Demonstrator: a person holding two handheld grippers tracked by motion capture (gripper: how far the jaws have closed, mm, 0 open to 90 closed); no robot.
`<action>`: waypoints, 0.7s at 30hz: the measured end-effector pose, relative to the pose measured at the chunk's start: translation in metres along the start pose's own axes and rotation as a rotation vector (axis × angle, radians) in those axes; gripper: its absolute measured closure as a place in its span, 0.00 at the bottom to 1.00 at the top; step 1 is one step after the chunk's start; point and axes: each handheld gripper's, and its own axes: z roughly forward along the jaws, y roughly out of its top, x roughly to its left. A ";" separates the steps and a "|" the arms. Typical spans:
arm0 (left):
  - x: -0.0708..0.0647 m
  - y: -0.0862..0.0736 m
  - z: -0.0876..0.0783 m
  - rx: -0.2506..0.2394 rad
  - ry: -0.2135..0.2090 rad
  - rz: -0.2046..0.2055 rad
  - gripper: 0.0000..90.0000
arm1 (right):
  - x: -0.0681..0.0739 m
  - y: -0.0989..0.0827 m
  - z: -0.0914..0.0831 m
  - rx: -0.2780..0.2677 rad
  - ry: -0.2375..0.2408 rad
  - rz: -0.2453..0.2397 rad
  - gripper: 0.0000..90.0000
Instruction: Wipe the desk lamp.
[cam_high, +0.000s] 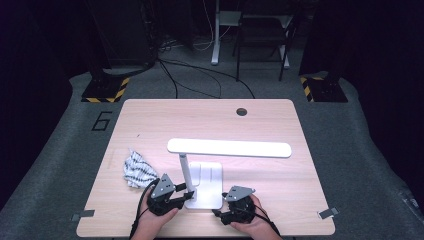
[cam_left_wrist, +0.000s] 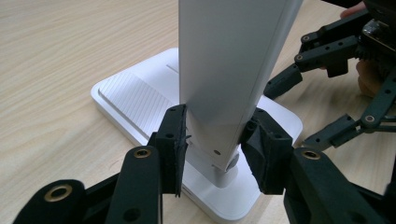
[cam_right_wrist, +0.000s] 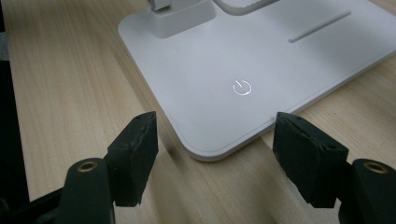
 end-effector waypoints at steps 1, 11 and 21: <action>0.000 0.000 0.000 0.000 0.000 0.000 0.68 | 0.000 0.000 0.001 -0.006 -0.008 -0.009 0.34; 0.018 0.007 0.002 -0.008 0.023 -0.010 0.74 | 0.000 0.001 0.001 -0.010 -0.017 -0.001 0.34; 0.035 0.014 0.010 -0.016 0.038 -0.018 0.82 | -0.003 0.001 -0.001 -0.013 -0.022 0.007 0.34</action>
